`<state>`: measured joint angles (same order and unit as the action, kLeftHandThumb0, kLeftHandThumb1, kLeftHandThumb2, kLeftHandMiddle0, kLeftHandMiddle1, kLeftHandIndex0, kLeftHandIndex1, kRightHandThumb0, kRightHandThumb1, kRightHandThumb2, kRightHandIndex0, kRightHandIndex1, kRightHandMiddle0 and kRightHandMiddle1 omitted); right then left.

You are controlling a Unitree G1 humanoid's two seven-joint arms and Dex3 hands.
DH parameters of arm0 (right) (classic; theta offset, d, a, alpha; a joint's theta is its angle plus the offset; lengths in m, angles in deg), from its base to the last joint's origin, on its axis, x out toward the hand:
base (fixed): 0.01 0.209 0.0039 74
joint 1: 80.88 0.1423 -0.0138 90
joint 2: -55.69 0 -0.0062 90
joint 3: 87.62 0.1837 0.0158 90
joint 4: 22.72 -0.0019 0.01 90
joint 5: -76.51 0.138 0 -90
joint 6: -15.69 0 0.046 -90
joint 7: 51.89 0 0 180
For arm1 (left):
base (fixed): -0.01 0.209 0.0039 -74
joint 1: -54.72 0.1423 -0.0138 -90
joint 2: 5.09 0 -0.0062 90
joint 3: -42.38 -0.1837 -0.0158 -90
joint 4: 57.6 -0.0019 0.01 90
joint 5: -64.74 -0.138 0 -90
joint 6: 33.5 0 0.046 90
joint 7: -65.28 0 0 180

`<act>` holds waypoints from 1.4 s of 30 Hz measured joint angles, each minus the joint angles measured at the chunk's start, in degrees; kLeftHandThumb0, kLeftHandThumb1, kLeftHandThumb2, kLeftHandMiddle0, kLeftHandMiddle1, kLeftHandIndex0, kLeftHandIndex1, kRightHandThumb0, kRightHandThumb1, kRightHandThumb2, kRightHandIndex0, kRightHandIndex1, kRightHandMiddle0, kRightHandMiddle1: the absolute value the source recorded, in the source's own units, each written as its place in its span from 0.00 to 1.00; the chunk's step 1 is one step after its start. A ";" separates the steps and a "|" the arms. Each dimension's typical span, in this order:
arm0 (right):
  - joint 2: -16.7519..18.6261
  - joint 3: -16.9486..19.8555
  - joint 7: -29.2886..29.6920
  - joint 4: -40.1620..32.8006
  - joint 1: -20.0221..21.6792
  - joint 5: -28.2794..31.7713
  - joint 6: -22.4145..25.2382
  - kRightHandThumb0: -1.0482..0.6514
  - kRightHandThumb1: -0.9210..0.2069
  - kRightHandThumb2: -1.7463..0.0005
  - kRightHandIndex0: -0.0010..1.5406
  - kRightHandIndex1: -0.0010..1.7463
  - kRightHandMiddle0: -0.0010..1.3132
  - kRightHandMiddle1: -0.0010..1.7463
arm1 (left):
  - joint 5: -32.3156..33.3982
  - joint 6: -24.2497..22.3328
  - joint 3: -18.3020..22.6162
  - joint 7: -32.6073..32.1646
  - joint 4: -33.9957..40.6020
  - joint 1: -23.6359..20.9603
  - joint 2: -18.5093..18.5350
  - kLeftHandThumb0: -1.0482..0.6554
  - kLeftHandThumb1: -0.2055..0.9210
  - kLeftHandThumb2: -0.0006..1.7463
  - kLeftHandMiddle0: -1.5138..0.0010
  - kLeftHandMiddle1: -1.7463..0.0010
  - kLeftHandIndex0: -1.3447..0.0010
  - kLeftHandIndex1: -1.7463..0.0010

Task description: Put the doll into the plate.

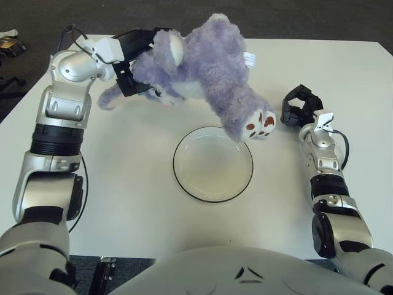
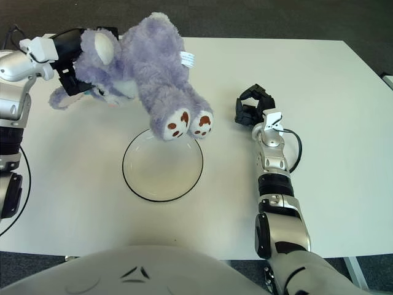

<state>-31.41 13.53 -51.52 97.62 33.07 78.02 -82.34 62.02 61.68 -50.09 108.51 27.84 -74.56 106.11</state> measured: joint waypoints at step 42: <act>-0.38 -0.02 -1.02 -0.19 -0.02 1.00 0.76 0.34 0.48 0.29 0.85 1.00 0.43 1.00 | 2.47 -1.14 -0.47 1.53 9.62 8.00 -0.48 0.61 0.10 1.00 0.38 0.05 0.48 0.00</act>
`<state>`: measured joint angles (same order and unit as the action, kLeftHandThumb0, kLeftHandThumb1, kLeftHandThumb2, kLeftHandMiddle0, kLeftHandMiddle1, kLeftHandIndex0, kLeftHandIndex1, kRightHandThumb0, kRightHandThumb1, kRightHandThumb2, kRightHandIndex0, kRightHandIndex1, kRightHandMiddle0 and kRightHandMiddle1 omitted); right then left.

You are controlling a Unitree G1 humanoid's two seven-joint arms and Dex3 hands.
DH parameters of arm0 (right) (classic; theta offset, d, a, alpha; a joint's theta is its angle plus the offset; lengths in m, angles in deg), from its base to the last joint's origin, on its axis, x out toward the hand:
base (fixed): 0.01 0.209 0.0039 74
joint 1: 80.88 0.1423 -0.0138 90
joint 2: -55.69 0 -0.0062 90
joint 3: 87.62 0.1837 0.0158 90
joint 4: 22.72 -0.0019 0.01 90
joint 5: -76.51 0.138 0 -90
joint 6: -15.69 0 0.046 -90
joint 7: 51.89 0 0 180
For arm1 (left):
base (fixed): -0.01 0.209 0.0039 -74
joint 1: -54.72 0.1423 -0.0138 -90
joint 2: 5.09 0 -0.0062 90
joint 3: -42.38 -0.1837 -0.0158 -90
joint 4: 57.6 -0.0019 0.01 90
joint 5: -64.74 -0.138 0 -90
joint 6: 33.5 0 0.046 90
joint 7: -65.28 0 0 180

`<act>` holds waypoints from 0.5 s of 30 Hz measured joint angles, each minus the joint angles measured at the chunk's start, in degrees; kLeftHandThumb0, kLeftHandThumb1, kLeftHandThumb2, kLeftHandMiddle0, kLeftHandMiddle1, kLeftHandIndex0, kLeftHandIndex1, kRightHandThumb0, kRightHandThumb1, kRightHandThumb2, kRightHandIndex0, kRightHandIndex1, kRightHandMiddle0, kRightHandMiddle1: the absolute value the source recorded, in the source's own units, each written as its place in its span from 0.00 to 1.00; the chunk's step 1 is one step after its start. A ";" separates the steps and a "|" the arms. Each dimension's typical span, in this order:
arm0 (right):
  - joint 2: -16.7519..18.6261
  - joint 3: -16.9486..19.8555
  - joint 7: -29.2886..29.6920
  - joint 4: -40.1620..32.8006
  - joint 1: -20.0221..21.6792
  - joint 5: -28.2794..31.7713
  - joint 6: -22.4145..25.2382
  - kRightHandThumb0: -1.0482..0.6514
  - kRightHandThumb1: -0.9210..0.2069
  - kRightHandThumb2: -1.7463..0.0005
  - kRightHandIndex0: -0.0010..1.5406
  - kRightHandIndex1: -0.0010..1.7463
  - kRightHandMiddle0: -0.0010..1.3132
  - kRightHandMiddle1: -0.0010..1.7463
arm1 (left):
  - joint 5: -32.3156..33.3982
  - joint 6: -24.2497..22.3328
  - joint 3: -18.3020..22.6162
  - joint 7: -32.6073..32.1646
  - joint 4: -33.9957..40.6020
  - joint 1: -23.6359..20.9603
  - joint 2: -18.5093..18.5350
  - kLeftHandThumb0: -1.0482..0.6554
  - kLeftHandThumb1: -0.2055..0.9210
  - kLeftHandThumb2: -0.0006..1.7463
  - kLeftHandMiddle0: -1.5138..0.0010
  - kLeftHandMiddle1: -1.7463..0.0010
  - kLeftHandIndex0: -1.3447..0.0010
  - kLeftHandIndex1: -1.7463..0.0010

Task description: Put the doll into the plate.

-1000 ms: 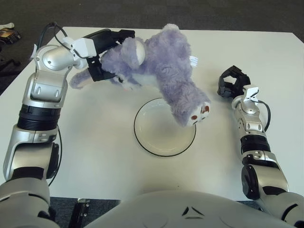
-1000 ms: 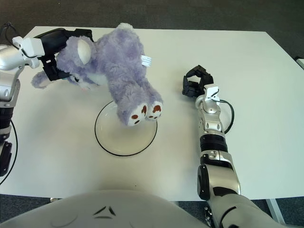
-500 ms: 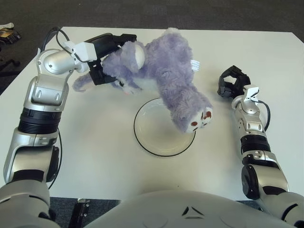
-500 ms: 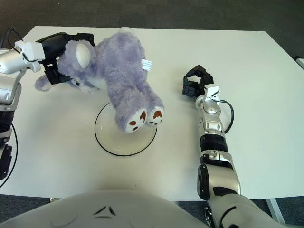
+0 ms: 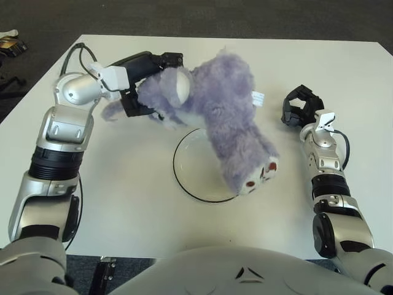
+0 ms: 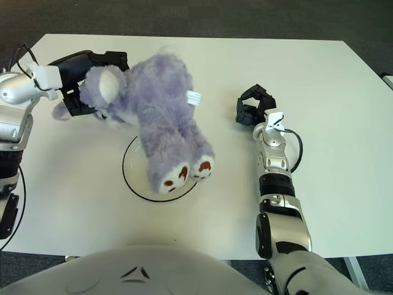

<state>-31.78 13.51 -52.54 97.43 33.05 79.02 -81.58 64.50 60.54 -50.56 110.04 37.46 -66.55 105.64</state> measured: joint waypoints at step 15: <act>-0.14 -0.38 0.48 -0.76 -0.02 -0.02 1.24 0.34 0.49 0.28 0.87 1.00 0.43 1.00 | -0.29 0.43 -1.10 1.96 1.08 0.10 0.80 0.61 0.09 1.00 0.36 0.08 0.47 0.00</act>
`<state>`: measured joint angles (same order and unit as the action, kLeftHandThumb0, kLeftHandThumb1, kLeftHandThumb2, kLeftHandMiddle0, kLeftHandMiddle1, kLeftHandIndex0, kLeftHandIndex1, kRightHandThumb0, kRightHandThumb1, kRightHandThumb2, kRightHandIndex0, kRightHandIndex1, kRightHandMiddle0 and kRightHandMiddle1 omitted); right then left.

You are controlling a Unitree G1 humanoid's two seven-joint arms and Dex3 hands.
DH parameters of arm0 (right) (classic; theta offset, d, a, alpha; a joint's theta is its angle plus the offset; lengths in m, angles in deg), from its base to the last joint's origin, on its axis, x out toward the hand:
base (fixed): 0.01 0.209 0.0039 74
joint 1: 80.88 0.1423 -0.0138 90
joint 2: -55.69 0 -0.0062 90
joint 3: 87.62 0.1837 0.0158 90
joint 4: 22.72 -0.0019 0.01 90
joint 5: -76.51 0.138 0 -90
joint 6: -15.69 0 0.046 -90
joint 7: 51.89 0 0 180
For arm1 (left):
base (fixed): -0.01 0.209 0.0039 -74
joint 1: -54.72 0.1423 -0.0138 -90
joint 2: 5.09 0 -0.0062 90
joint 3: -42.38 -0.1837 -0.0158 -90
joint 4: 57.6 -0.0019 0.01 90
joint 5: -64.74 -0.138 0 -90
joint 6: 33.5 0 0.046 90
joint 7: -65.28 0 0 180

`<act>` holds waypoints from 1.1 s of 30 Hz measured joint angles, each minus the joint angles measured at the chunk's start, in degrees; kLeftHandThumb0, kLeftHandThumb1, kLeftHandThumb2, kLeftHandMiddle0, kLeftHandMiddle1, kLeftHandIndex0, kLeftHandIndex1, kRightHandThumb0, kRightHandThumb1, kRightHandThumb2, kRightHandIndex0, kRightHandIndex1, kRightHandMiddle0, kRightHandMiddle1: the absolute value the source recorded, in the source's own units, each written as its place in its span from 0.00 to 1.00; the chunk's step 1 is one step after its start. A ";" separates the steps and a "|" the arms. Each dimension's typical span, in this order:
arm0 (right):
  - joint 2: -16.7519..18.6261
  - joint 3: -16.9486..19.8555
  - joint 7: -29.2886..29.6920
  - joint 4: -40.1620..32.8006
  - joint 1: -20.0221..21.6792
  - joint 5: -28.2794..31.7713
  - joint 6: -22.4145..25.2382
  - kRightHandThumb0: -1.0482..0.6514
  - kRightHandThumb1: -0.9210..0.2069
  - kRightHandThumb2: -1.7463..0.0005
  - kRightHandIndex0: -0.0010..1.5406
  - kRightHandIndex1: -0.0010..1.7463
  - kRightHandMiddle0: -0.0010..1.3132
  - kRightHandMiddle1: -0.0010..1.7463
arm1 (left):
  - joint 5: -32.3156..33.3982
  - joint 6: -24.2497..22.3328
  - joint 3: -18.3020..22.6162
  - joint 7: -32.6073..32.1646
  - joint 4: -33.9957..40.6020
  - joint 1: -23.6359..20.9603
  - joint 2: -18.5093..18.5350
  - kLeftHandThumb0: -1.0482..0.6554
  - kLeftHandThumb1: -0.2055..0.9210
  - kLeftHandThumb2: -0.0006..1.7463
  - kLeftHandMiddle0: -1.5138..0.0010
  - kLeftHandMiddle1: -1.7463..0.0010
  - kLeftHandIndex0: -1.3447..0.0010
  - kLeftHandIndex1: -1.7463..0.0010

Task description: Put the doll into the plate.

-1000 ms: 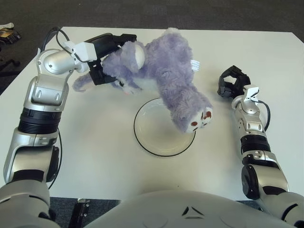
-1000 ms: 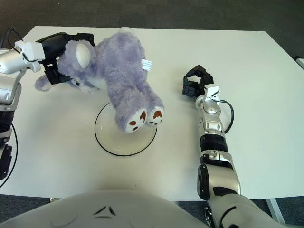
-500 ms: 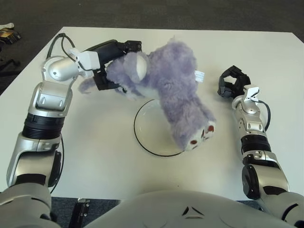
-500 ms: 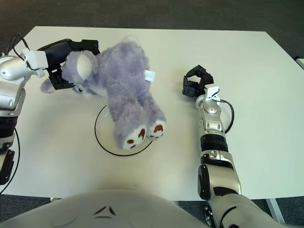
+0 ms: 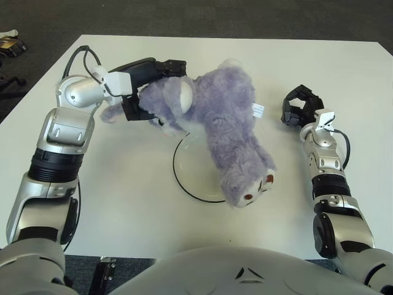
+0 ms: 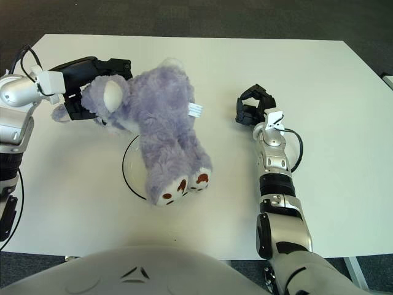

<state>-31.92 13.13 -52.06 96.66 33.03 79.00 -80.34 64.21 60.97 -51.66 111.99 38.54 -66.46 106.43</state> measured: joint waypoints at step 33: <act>-0.06 -0.32 -0.09 -0.99 -0.11 0.04 1.34 0.34 0.52 0.26 0.88 1.00 0.46 1.00 | -4.38 -0.77 -2.73 1.29 3.64 -0.06 1.84 0.61 0.31 0.86 0.56 0.00 0.56 0.03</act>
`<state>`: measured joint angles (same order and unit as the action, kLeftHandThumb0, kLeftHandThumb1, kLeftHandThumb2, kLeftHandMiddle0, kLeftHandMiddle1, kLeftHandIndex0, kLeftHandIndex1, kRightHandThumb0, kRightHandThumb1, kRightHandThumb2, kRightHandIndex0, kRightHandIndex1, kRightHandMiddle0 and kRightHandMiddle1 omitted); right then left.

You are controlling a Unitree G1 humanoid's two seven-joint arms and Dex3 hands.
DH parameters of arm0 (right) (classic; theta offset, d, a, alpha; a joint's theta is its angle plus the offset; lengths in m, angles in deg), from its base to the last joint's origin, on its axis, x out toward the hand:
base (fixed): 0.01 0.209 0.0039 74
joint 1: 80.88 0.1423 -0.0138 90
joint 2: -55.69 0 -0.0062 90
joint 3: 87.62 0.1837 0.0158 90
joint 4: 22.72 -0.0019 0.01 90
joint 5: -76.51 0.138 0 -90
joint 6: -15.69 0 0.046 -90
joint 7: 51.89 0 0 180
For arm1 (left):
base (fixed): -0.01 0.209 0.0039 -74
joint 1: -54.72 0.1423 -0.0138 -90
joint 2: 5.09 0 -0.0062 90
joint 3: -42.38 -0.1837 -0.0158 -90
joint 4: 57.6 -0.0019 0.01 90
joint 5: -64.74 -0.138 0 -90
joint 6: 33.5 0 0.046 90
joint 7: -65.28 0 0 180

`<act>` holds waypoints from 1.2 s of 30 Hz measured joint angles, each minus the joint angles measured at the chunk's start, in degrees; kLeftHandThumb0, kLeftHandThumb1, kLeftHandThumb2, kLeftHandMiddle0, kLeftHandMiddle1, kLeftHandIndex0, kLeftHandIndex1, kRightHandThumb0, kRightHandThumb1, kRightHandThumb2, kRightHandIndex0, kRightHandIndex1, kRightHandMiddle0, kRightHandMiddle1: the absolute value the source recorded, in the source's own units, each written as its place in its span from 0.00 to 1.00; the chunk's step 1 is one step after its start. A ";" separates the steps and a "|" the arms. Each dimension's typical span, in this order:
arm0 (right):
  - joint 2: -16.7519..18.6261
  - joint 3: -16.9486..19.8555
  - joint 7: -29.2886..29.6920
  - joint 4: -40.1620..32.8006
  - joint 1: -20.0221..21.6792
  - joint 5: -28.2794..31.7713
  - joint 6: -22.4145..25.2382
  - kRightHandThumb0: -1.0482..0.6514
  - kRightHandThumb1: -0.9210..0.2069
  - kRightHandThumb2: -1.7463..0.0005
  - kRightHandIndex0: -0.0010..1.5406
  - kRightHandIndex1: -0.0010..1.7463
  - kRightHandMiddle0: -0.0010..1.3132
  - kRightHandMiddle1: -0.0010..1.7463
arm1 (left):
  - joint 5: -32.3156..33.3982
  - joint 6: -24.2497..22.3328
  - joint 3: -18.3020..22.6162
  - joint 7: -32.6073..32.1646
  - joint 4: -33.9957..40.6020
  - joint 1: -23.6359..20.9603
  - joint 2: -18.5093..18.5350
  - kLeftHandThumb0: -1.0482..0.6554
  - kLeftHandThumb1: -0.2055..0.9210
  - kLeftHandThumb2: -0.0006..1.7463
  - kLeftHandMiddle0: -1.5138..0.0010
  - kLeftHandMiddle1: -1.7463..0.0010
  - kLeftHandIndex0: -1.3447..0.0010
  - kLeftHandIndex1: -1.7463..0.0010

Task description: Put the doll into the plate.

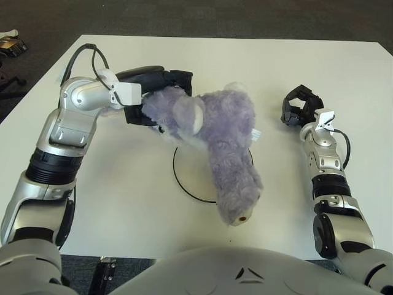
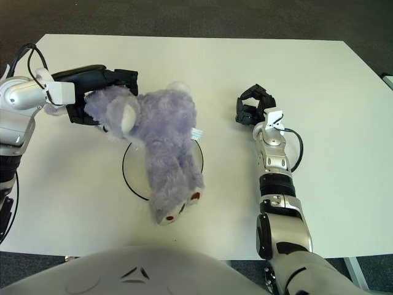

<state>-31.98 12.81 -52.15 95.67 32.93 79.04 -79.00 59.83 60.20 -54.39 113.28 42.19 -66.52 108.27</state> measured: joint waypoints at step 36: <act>-0.30 -0.51 0.11 -1.11 -0.14 0.00 1.66 0.34 0.52 0.26 0.88 1.00 0.46 1.00 | 6.42 -1.20 2.18 0.13 -3.82 0.04 -2.53 0.37 0.30 0.72 0.96 0.40 1.00 0.31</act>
<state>-32.28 12.30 -52.03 94.56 32.78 79.04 -77.34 66.25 59.00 -52.21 113.41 38.36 -66.48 105.74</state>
